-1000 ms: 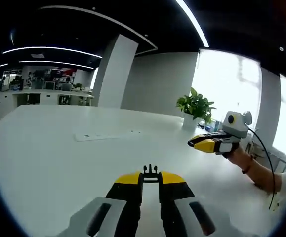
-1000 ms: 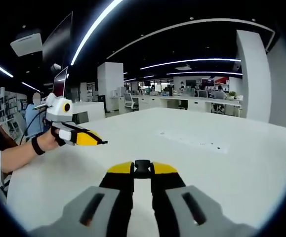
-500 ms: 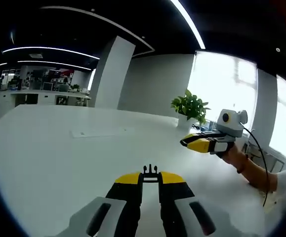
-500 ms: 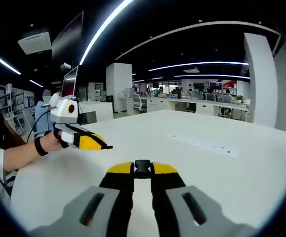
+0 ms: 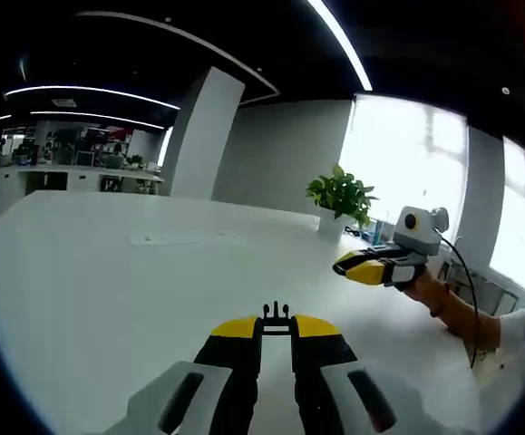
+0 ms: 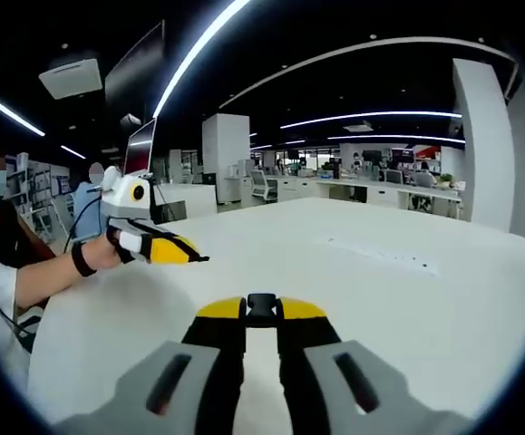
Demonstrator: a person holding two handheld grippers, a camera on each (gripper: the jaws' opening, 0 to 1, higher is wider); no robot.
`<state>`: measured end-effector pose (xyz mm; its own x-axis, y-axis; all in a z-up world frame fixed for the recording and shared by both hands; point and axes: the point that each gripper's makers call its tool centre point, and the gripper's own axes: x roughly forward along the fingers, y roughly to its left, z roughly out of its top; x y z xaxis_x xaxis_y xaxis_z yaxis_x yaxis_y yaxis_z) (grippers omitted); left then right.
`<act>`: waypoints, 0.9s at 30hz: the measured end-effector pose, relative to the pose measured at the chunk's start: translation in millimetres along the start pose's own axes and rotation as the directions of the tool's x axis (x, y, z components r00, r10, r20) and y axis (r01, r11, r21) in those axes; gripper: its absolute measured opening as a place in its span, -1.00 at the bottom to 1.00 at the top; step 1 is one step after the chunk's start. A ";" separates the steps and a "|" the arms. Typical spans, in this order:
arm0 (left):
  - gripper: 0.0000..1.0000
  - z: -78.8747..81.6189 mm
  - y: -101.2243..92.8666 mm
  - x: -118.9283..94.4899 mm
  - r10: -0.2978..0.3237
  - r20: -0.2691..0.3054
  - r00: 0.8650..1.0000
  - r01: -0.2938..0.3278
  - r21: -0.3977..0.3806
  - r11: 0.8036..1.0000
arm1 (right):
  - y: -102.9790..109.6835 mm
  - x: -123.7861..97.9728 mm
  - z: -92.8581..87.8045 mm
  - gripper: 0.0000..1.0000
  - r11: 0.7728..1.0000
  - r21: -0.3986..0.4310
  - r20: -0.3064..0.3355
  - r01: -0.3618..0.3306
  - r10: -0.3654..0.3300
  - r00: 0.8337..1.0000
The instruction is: Snap the two parts of the plastic buckle together until the buckle closes and remains connected.
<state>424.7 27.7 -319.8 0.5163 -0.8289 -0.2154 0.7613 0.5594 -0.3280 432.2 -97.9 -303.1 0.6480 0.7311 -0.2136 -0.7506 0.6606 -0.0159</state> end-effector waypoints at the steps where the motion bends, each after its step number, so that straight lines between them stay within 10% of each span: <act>1: -0.78 -1.9 -1.9 -1.0 0.006 -0.006 1.000 -0.006 0.013 1.000 | 1.4 -1.2 -0.7 -0.78 1.000 0.000 -0.004 0.000 0.000 1.000; 27: -0.78 -27.3 -40.1 -19.7 -0.088 -0.049 0.995 0.091 0.049 0.995 | 27.7 -21.0 -14.0 -0.78 0.997 -0.028 -0.043 -0.073 0.071 0.997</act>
<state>373.3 21.4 -327.4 0.4273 -0.8743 -0.2302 0.8234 0.4815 -0.3004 396.0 -97.3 -312.8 0.5866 0.7684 -0.2558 -0.7990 0.6007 -0.0279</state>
